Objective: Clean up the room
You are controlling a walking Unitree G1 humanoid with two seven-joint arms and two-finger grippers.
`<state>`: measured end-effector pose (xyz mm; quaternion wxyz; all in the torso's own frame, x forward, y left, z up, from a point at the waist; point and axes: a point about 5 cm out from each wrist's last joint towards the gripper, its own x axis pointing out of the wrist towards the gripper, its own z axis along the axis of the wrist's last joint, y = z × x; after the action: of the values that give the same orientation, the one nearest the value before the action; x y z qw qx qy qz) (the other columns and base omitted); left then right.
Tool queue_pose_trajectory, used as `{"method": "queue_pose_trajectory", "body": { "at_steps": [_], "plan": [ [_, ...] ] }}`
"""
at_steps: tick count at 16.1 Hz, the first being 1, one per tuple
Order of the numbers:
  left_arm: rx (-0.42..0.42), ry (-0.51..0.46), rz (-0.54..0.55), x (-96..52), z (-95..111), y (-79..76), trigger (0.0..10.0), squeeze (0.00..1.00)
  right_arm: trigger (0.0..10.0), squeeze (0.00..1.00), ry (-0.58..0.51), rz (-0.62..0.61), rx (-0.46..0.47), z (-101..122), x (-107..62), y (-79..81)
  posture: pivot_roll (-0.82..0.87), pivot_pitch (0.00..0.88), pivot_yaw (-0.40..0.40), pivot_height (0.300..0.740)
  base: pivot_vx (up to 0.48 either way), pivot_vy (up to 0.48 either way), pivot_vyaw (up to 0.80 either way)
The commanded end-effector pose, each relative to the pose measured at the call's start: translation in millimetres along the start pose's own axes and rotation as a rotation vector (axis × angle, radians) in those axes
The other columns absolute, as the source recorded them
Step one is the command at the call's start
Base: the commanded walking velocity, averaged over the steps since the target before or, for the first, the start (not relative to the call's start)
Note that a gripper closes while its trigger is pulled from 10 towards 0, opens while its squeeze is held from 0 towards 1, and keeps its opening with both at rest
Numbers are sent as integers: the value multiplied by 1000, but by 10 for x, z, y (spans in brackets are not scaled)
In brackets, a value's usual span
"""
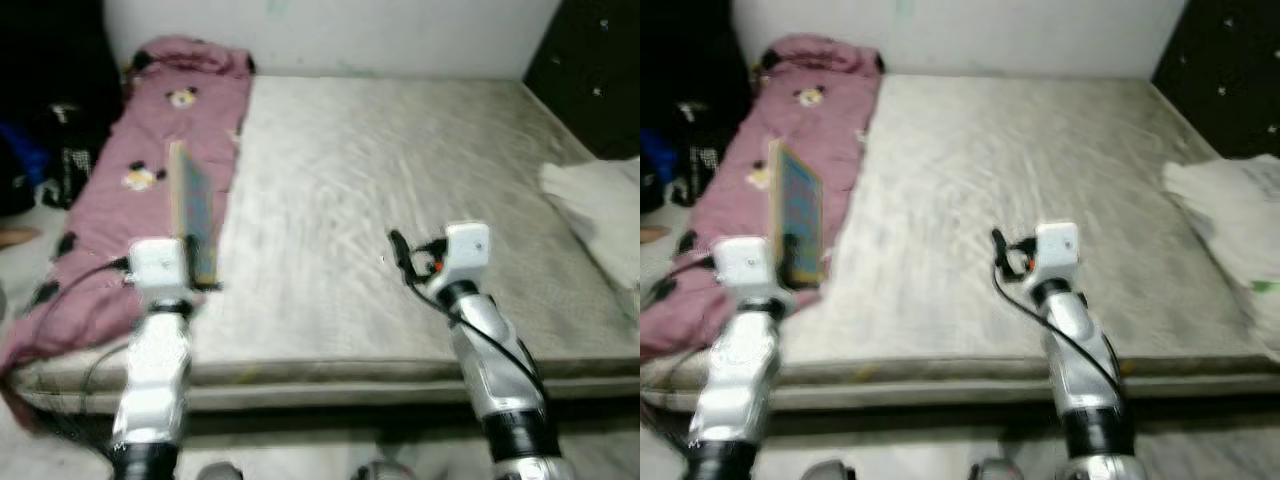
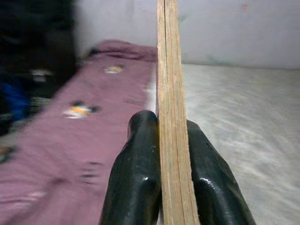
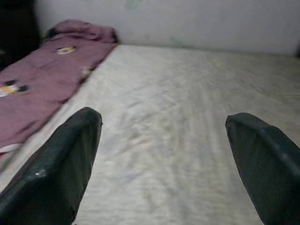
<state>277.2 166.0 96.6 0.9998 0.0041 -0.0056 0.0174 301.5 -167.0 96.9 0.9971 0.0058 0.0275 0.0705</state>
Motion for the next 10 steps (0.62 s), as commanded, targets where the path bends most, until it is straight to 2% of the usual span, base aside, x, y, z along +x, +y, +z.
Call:
{"method": "queue_pose_trajectory", "body": {
  "at_steps": [1, 10],
  "plan": [
    [14, -60, 15, 36, 123, 74, 10000, 0, 10000, 0, -17, 7, 4, 51, 34, 37, -54, 0, -31, 740, 0, -386, 0],
    [-3, -78, 0, 50, 142, 45, 10000, 0, 10000, 0, -14, 6, 2, 46, 41, 38, -55, 0, -33, 740, 0, 0, 0]
  ]
}}
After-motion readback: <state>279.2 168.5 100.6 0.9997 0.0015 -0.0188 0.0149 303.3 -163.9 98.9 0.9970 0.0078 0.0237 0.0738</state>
